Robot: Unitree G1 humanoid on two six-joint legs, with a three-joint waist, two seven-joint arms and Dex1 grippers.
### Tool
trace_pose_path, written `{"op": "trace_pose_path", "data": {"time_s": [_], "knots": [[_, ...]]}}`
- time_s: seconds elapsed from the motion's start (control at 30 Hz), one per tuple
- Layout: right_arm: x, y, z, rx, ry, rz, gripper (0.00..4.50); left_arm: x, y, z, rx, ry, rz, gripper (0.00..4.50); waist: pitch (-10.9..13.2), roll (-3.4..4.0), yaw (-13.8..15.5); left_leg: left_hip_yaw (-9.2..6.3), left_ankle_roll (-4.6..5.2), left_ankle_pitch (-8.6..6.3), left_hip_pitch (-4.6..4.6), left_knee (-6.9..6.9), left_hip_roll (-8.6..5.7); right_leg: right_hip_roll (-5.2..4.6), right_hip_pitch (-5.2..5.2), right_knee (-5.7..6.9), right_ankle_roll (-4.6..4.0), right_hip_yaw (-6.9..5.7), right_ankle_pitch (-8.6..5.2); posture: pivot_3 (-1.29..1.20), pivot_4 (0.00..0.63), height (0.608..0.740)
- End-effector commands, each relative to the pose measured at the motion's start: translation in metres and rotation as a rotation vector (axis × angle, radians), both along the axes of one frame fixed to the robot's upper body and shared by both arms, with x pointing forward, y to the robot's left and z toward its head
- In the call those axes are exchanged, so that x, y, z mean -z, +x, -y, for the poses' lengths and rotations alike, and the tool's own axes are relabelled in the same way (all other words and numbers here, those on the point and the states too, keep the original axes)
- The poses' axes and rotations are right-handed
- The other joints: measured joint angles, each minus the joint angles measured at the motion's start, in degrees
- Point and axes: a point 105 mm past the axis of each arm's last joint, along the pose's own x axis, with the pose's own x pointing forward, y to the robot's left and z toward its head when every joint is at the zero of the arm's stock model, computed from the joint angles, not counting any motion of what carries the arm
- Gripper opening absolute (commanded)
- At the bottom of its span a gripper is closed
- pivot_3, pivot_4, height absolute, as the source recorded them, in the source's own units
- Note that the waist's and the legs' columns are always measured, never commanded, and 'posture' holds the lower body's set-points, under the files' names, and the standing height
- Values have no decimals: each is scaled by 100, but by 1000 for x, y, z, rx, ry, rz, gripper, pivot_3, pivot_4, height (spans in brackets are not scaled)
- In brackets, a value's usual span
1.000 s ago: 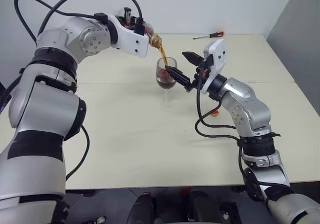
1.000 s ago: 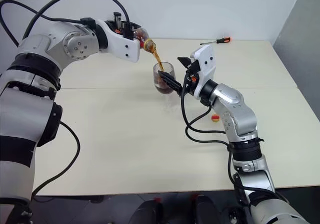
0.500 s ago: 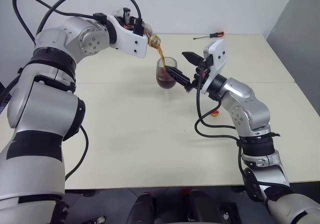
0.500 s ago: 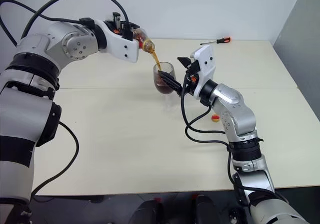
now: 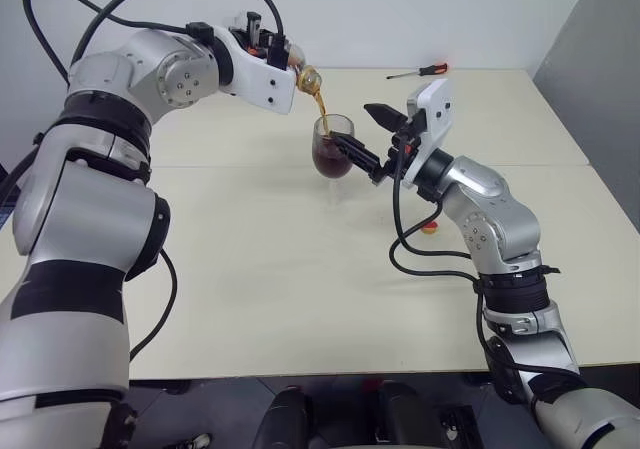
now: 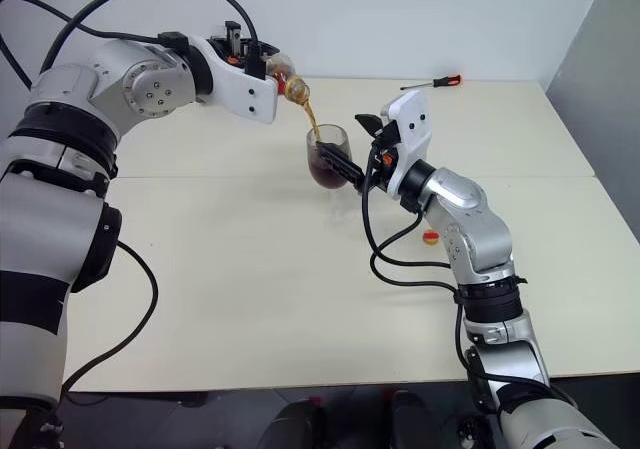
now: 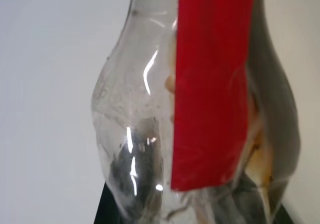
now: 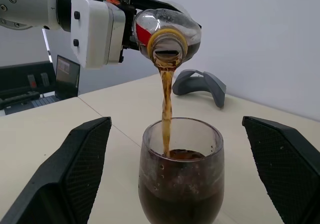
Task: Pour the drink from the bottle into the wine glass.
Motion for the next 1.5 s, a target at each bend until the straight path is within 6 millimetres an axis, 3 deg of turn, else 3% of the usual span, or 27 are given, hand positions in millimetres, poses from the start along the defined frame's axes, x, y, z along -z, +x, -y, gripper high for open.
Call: {"op": "trace_pose_path", "data": {"time_s": [0.03,0.3,0.57,0.77,0.93,1.07,1.13,1.27,1.4,1.5], "knots": [[-16,-5,3,6,24,62,4500,-23,-3,1,3,-58,44,949,0,0,0,0,0,0,0,0,0,0,0,0,0,0,0,0,150,740],[-14,-4,5,16,22,58,4500,-7,-2,5,18,-211,-112,949,0,0,-9,0,0,0,-1,3,0,0,0,0,0,-1,0,0,150,740],[-15,-5,4,15,24,60,4500,-10,-3,13,57,-418,-257,949,0,0,-24,0,0,0,-5,9,1,0,-1,1,0,-2,0,0,150,740],[-14,-7,2,9,25,59,4500,-26,-2,15,102,-723,-368,949,0,0,-41,-1,0,0,-5,10,1,0,-1,2,0,-3,0,0,150,740],[-13,-13,5,2,8,66,4500,-49,-4,4,147,-967,-384,949,0,0,-82,-4,0,0,-4,11,3,0,-1,6,0,-2,0,0,150,740],[-8,-24,11,-17,-34,66,4500,-48,-4,-8,157,-1085,-403,949,0,0,-89,-7,0,0,-6,11,3,0,-1,6,0,0,0,0,150,740],[2,-34,19,-27,-70,43,4500,-40,-3,-18,152,-1133,-409,949,-2,1,-92,-7,0,0,-5,11,2,0,0,6,0,1,0,0,150,740],[45,-77,36,-87,-165,-52,4500,-8,-3,-55,112,-1404,-445,949,-15,17,-88,-15,0,0,5,14,8,-2,19,0,1,9,-1,0,150,740],[60,-112,43,-158,-156,-120,4500,40,-15,-85,-3,-1542,-399,949,-13,14,-122,-18,0,0,5,13,8,-1,16,6,0,15,0,0,150,740],[56,-122,43,-184,-142,-120,4500,72,-27,-95,-55,-1622,-384,949,-15,11,-113,-26,0,-1,11,16,10,1,23,7,0,13,0,0,150,740]]}}
